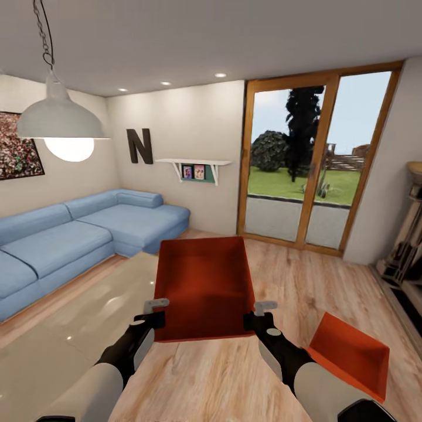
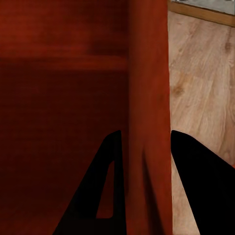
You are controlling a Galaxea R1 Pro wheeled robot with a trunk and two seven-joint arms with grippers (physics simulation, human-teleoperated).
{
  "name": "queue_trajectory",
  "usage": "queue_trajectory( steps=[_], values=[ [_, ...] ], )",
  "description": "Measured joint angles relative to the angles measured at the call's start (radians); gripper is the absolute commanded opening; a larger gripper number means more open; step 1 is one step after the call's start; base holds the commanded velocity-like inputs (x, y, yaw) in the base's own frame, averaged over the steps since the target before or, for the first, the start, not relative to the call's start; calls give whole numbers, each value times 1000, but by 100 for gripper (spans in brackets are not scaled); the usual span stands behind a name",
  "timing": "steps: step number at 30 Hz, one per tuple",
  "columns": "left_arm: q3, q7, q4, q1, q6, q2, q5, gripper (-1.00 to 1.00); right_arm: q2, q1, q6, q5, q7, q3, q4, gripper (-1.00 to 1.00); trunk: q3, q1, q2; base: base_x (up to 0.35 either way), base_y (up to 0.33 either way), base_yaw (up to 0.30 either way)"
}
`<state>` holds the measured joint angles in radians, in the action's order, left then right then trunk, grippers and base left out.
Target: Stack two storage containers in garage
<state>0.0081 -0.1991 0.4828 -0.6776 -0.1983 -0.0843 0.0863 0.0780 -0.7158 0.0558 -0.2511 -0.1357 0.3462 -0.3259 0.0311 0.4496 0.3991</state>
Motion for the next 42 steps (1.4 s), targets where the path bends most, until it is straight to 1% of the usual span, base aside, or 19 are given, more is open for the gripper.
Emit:
queue_trajectory(
  steps=[42],
  values=[
    [0, 0, 3, 0, -1, 0, 0, -100, 0, 0, 0, 0, 0, 0, -2, -100, 0, 0, 0, 0, 0, 268]
  ],
)
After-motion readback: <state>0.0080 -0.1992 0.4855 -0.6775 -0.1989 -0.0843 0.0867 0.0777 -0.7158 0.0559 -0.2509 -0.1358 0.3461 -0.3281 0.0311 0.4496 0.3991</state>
